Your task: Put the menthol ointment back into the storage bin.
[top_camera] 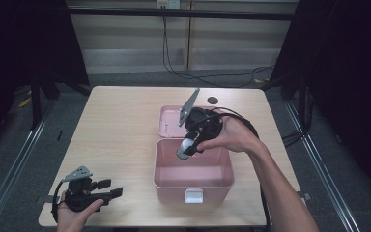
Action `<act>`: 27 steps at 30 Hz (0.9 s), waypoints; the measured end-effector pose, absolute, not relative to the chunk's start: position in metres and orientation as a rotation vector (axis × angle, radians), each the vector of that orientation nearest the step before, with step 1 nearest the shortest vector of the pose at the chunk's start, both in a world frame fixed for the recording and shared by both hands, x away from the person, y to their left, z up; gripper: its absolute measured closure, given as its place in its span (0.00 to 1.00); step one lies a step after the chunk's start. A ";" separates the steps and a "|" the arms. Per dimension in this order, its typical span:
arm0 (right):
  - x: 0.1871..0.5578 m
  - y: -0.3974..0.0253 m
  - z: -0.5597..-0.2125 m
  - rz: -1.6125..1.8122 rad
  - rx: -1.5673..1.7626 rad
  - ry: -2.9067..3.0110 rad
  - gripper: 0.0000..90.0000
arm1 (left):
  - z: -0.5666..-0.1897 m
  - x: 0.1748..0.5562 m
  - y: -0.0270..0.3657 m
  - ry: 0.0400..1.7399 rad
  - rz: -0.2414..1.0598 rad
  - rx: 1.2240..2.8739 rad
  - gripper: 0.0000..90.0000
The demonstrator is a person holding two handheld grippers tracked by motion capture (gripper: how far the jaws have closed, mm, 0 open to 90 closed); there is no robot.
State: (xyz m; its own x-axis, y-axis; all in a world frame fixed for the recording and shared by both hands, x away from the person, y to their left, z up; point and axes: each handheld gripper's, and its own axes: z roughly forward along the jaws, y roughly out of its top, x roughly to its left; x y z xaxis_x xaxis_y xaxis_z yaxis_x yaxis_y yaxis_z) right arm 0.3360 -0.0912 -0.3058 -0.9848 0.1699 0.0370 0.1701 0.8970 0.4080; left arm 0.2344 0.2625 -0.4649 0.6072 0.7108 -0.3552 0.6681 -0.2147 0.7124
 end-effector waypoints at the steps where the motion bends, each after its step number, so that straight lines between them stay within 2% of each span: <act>1: 0.337 -0.088 -0.307 -0.645 -0.269 -3.057 0.57 | -0.465 0.234 0.262 1.095 0.060 1.934 0.40; 27: 0.344 -0.035 -0.339 -0.424 -0.151 -3.065 0.57 | -0.465 0.236 0.262 1.093 0.073 1.938 0.37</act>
